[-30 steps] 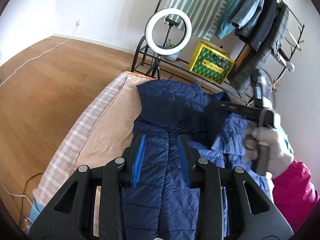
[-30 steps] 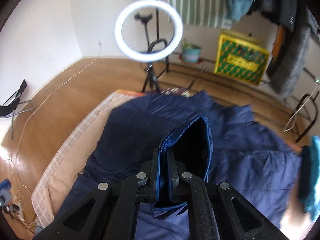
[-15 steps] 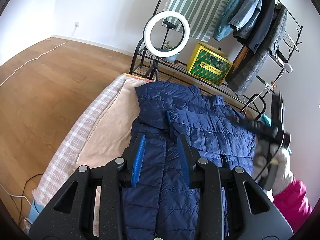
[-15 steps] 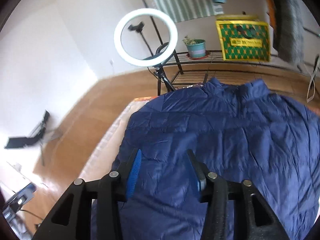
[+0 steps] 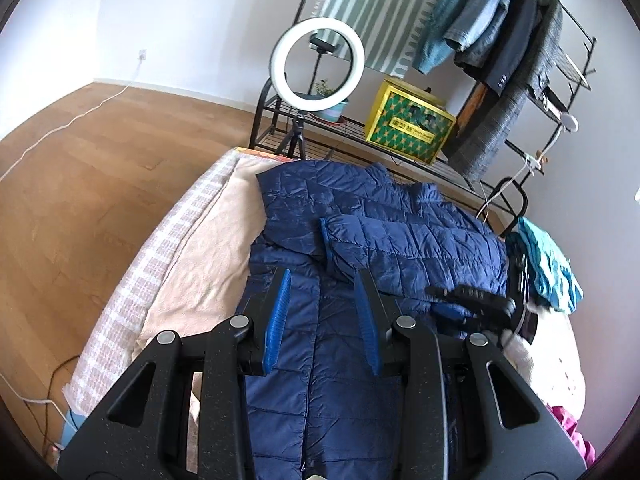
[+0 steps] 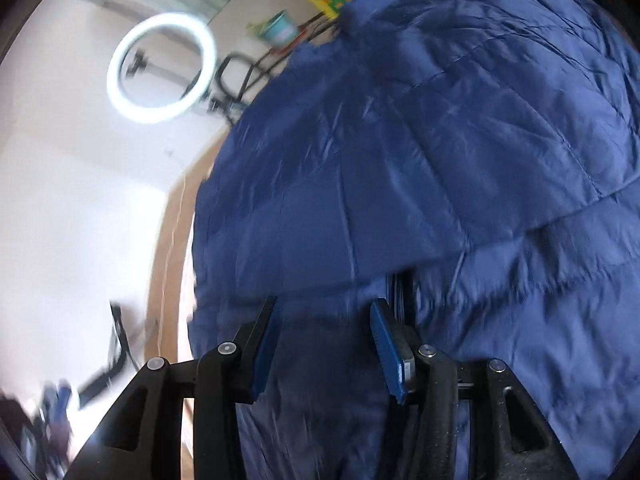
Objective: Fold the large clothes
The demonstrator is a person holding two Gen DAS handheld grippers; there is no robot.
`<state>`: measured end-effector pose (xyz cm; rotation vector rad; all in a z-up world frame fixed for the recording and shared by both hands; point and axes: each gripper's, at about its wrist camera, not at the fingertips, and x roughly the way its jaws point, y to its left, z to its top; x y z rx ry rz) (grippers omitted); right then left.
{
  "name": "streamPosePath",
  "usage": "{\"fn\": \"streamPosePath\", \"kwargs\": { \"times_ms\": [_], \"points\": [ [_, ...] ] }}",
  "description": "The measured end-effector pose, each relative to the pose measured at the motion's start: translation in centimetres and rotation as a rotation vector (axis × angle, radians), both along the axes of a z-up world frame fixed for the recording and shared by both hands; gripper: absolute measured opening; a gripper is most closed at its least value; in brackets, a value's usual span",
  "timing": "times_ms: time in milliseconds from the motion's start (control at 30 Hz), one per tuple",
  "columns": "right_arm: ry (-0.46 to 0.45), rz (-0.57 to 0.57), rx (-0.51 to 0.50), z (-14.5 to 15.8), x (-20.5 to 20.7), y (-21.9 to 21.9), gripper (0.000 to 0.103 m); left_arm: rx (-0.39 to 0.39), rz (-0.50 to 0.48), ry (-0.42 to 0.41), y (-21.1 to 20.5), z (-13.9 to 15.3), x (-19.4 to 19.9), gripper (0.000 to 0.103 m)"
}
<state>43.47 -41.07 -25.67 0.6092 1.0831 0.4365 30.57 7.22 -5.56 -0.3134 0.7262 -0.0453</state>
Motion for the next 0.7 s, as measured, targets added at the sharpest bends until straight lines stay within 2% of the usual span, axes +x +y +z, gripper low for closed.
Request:
{"fn": "streamPosePath", "kwargs": {
  "times_ms": [33,67,133,167,300,467,600,700],
  "points": [
    [-0.009,-0.036,0.011,-0.1,0.2,-0.2,0.045,0.01,-0.005,0.001,-0.2,-0.1,0.1,0.033],
    [-0.016,-0.066,0.021,-0.2,0.5,-0.3,0.029,0.017,-0.008,0.004,-0.3,-0.2,0.2,0.033],
    [-0.021,-0.093,0.043,-0.4,1.2,-0.4,0.006,0.016,-0.014,0.01,-0.4,-0.4,0.4,0.033],
    [-0.025,-0.104,0.046,-0.4,1.5,-0.4,0.002,0.015,-0.017,0.012,-0.4,-0.5,0.5,0.033],
    [-0.055,-0.108,0.056,0.2,3.0,0.8,0.0,0.014,-0.014,0.012,-0.3,-0.6,0.7,0.033],
    [-0.027,-0.13,0.094,-0.2,5.8,2.9,0.0,0.016,-0.019,0.012,-0.5,-0.6,0.9,0.033],
    [-0.043,-0.126,0.041,0.2,6.9,4.5,0.0,0.023,-0.027,0.022,-0.7,-0.9,1.2,0.033],
    [-0.061,-0.103,0.006,0.5,6.1,3.8,0.0,0.013,-0.024,0.024,-0.5,-0.9,1.3,0.033]
  ]
}}
